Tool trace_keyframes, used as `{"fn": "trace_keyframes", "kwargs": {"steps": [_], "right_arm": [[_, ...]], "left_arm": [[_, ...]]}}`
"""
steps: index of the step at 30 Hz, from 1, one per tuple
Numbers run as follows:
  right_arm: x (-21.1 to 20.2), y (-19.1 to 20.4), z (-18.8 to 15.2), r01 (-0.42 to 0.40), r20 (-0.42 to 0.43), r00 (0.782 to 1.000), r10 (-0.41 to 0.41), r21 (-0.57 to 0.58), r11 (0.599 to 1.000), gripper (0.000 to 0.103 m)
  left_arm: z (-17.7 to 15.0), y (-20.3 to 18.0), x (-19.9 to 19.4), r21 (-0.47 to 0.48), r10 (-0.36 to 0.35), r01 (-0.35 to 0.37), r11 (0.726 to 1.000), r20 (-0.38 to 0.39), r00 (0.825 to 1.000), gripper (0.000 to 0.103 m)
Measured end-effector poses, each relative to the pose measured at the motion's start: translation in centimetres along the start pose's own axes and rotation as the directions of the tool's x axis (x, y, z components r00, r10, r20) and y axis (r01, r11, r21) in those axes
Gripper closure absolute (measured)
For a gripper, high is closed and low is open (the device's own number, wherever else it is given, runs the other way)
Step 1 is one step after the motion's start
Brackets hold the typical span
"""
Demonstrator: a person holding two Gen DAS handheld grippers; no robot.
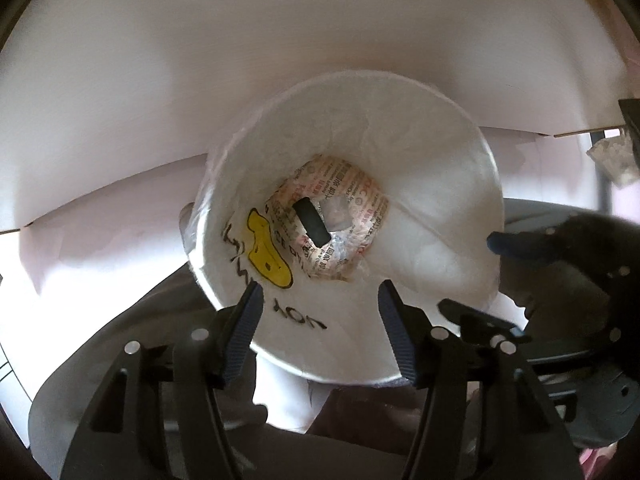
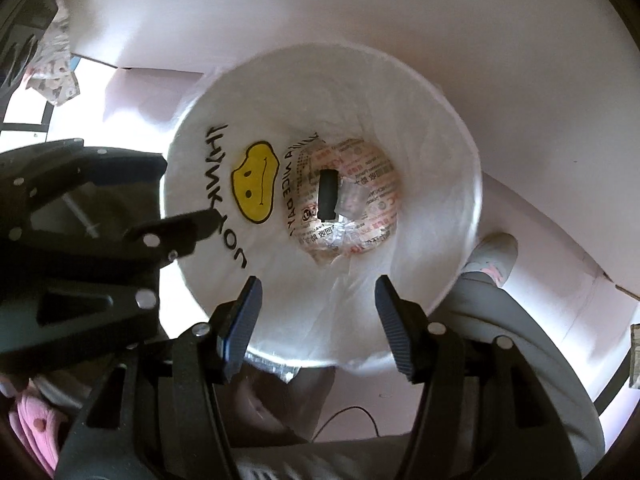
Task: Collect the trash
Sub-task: 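Open both tools to drop the black tube and clear cup into the bin, then move both empty tools back over the bed toward the remaining items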
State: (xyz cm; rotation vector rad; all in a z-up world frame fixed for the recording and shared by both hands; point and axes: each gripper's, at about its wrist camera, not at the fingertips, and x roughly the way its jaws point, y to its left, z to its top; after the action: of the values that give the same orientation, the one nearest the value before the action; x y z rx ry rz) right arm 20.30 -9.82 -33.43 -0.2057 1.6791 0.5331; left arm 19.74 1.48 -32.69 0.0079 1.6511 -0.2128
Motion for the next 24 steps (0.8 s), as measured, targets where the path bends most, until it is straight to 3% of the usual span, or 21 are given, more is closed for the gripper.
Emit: {"fn": "trace_keyframes", "kwargs": {"steps": [7,12,17,20,24], "right_arm": [[-4.8,1.0,-2.7,0.036,0.09,0.995,-0.032,-0.043,0.998,0.043],[-9.7,1.3,-4.5,0.067,0.191,0.98,-0.053,-0.069,0.995,0.043],[-15.1,1.5,-5.5,0.069,0.297,0.954,-0.042,-0.078,0.995,0.043],[-18.9,2.2,-6.4,0.102,0.379,0.923,-0.06,-0.09,0.991,0.043],[-22.9,2.7,-7.1,0.134,0.468,0.881,-0.074,-0.097,0.986,0.043]], "left_arm": [[-2.2,0.0,-4.8,0.031,0.026,-0.029,0.999,0.099,0.995,0.041],[-3.4,-0.6,-9.6,0.058,0.054,-0.067,0.996,0.202,0.978,0.038],[-3.9,-1.4,-14.7,0.082,0.073,-0.104,0.991,0.318,0.945,0.035],[-4.1,-2.0,-17.5,0.087,0.075,-0.116,0.989,0.376,0.923,0.035],[-4.4,-3.3,-21.5,0.093,0.104,-0.166,0.982,0.465,0.879,0.034]]}}
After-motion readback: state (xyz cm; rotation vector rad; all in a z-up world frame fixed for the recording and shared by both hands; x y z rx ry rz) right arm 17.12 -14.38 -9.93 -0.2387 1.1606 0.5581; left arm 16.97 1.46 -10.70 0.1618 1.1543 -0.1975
